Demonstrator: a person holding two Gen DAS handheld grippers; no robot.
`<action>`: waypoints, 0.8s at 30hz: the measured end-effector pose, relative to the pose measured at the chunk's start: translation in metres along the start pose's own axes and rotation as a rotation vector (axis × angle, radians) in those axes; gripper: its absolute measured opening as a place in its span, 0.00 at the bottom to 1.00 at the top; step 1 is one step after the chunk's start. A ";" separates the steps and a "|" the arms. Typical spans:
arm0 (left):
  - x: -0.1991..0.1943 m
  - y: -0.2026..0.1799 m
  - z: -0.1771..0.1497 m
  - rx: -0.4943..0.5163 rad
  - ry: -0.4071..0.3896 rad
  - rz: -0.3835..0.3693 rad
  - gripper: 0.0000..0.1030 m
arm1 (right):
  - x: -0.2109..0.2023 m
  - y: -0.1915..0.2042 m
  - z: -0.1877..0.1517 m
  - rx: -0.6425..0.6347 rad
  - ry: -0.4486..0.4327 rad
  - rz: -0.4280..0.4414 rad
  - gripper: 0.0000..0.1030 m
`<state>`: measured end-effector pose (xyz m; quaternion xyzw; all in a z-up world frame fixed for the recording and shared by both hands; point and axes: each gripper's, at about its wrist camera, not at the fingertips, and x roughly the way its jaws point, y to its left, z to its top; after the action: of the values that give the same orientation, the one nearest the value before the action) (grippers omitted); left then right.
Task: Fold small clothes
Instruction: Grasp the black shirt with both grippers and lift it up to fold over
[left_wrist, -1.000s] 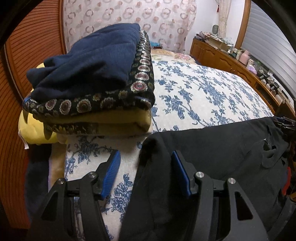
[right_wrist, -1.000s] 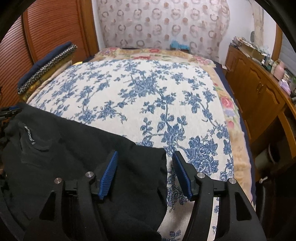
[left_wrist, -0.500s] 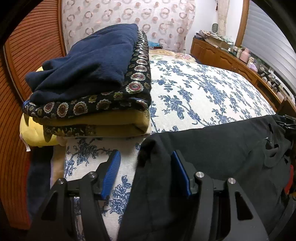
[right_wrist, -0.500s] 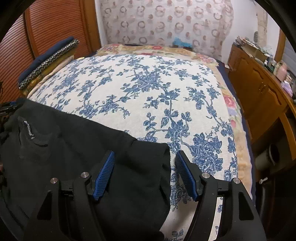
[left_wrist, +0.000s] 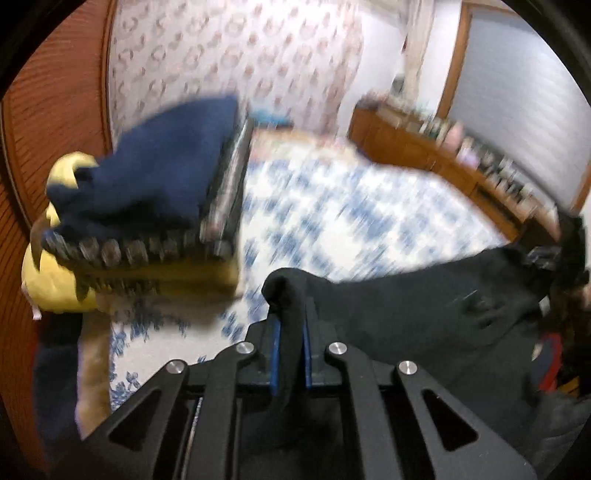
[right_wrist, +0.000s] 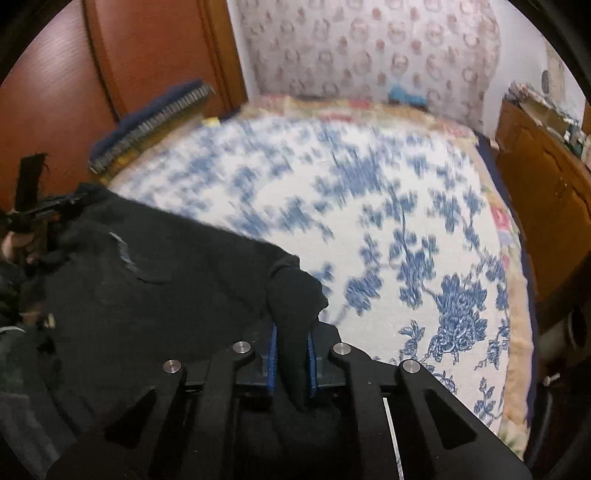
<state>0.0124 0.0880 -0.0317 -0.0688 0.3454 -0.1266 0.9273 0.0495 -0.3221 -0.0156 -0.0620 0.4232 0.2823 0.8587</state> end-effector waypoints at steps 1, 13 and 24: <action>-0.016 -0.006 0.007 0.002 -0.044 -0.016 0.05 | -0.011 0.004 0.002 -0.002 -0.030 0.000 0.08; -0.163 -0.048 0.102 0.116 -0.406 -0.108 0.05 | -0.217 0.072 0.083 -0.145 -0.471 -0.029 0.07; -0.251 -0.054 0.173 0.201 -0.637 -0.067 0.05 | -0.335 0.087 0.153 -0.239 -0.689 -0.228 0.07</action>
<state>-0.0670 0.1143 0.2668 -0.0246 0.0217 -0.1627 0.9861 -0.0536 -0.3418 0.3482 -0.1100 0.0640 0.2365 0.9633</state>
